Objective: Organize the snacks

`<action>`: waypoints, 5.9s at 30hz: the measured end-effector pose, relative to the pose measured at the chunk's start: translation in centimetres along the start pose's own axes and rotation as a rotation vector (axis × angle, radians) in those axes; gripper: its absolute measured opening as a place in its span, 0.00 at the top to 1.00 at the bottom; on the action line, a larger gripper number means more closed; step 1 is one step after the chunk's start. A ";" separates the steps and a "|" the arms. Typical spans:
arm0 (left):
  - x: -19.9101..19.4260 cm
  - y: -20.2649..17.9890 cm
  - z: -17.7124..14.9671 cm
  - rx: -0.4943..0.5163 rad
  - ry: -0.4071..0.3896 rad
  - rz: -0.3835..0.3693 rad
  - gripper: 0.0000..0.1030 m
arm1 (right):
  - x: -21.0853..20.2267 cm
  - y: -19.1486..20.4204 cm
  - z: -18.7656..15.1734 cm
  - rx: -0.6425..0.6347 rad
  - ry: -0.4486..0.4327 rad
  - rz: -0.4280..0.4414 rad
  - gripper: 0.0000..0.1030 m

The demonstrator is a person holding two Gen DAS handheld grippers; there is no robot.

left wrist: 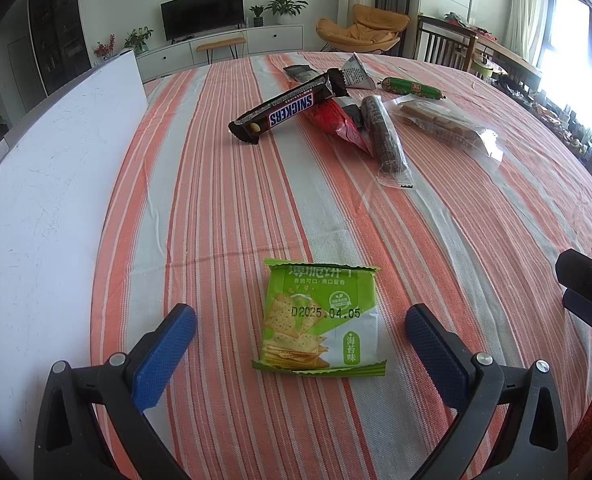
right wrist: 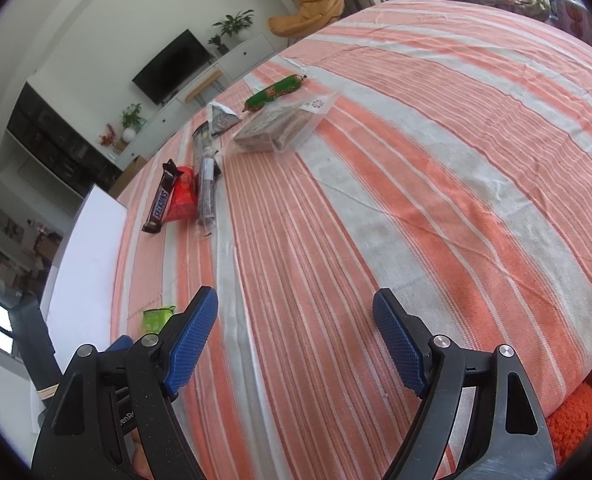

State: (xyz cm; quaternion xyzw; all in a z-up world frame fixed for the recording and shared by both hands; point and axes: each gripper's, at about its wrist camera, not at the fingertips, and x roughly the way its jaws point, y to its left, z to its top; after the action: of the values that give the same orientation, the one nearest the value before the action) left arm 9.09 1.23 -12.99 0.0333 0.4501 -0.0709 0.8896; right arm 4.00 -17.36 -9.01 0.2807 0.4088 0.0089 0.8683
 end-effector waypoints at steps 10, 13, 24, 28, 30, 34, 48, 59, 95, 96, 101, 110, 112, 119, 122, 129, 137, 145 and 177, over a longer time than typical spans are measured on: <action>0.0 0.0 0.0 0.000 0.000 0.000 0.00 | 0.2 0.2 -0.1 -0.010 0.006 -0.002 0.20; 0.0 0.0 0.0 0.000 0.000 0.000 0.00 | 0.2 0.1 -0.1 -0.011 0.006 -0.002 0.20; 0.1 0.0 0.0 0.000 0.000 0.000 0.00 | 0.4 0.2 -0.1 -0.015 0.006 -0.002 0.20; 0.1 0.0 0.0 0.000 0.000 0.000 0.00 | 0.4 0.2 -0.1 -0.015 0.006 -0.002 0.20; 0.1 0.0 0.0 0.000 0.000 0.000 0.00 | 0.3 0.3 -0.1 -0.015 0.002 0.004 0.20; 0.1 0.0 0.0 0.000 0.000 -0.001 0.00 | -1.2 -0.3 0.4 0.016 -0.057 0.052 0.20; -0.3 0.9 0.5 0.013 0.076 -0.036 0.07 | 9.5 8.7 9.5 -0.268 0.200 0.064 0.21; -1.1 0.8 0.8 0.043 0.079 -0.091 0.53 | 14.6 9.7 11.6 -0.245 0.324 0.017 0.82; -20.2 8.0 -1.1 -0.205 -0.093 -0.404 0.53 | 10.4 10.3 9.1 -0.417 0.305 -0.088 0.45; -20.6 8.5 -1.2 -0.212 -0.099 -0.400 0.53 | 11.5 11.3 9.2 -0.447 0.307 -0.114 0.45; -22.6 12.3 -1.6 -0.252 -0.146 -0.320 0.53 | 15.1 12.2 9.3 -0.504 0.344 -0.235 0.82; -21.4 22.4 -2.0 -0.389 -0.172 -0.065 0.53 | 7.5 7.5 9.6 -0.168 0.339 0.129 0.83; -20.9 23.8 -2.1 -0.407 -0.170 -0.039 0.53 | 5.2 8.3 9.4 -0.122 0.335 0.225 0.83; -18.5 26.8 -2.7 -0.419 -0.131 0.046 0.53 | 0.1 20.2 5.0 -0.205 0.408 0.543 0.82; -17.8 27.7 -3.3 -0.432 -0.115 0.091 0.53 | -0.2 25.9 1.5 -0.285 0.457 0.612 0.82; -16.0 28.5 -5.6 -0.487 -0.060 0.154 0.06 | 2.1 30.6 -5.1 -0.467 0.462 0.496 0.41; -16.7 24.0 -4.0 -0.463 -0.122 0.072 0.04 | -0.8 21.8 -1.5 -0.563 0.121 0.211 0.31; -17.7 9.5 1.6 -0.196 -0.164 -0.176 0.00 | -0.7 4.9 4.6 -0.295 -0.099 -0.268 0.28; 2.9 -3.0 3.0 -0.046 0.008 0.014 0.01 | -0.6 -4.4 7.1 0.033 -0.163 -0.338 0.27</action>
State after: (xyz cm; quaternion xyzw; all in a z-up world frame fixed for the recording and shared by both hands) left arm 12.70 -2.37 -13.53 0.0161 0.4550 -0.0540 0.8887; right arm 7.75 -24.55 -7.18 0.2222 0.3786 -0.1664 0.8830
